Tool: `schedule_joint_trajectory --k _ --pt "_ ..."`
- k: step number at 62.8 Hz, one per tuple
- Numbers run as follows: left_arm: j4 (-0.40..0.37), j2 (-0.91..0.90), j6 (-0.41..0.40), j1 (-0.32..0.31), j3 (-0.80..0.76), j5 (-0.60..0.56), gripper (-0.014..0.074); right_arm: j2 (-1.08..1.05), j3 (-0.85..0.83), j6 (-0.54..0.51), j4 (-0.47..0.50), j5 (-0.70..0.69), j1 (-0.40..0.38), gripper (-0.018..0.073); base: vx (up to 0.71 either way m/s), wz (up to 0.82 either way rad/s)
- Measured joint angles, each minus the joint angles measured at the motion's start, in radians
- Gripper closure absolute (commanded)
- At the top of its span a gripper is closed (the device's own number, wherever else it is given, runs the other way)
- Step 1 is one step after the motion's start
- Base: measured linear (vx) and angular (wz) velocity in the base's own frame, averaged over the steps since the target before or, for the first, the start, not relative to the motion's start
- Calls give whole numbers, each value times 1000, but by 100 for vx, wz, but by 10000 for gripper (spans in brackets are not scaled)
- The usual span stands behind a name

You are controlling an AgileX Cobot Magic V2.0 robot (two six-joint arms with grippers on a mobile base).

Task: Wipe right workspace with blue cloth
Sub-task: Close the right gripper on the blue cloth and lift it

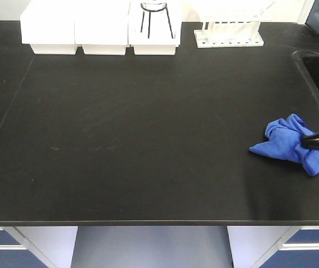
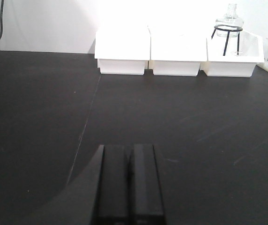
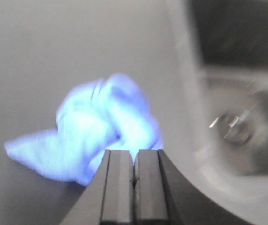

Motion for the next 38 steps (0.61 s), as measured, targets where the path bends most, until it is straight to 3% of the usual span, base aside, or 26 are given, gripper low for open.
schedule_joint_trajectory --k 19,38 --pt "0 0 0 0 0 0 602 190 -3 6 -41 -119 0 137 0 0" --pt "0 0 0 0 0 0 602 357 -146 33 -12 -113 0 110 0 0"
